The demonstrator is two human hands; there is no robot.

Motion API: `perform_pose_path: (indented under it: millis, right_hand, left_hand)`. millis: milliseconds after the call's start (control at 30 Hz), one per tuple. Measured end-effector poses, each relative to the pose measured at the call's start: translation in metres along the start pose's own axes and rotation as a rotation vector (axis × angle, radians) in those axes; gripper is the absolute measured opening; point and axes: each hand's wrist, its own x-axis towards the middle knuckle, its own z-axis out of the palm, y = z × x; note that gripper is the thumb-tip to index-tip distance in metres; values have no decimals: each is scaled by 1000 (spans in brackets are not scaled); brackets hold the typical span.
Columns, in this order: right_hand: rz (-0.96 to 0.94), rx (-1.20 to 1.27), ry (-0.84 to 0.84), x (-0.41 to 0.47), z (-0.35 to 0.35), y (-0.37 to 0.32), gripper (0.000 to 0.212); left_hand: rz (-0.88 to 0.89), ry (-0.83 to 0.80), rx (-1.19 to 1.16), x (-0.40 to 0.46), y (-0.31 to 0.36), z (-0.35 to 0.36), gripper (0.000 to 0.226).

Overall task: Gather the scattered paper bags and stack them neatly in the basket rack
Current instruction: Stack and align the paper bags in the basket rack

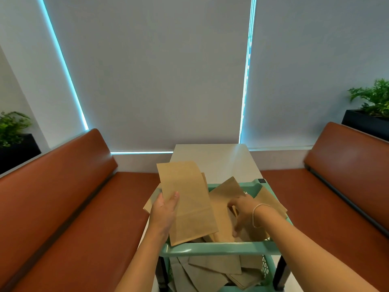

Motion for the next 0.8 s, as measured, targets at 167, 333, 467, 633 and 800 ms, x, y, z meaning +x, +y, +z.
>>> perform_pose_path:
  millis: [167,333,467,633,800]
  right_hand:
    - [9,-203,48,4,-2,-5,82]
    - [14,-276,123,4,-2,-8,72]
    - [22,-226,274,-1,-10,-7,40]
    - [24,5,343,-6,-30,-7,23]
    - [-10,73,318,-8,-48,-7,20]
  left_hand:
    - [1,-6,-15,0,0,0,18]
    - [-14,0,-23,1,-1,0,22]
    - [-19,0,-19,1,0,0,18]
    - [-14,-10,-12,-1,2,0,23]
    - [-18,2,-19,-2,2,1,24]
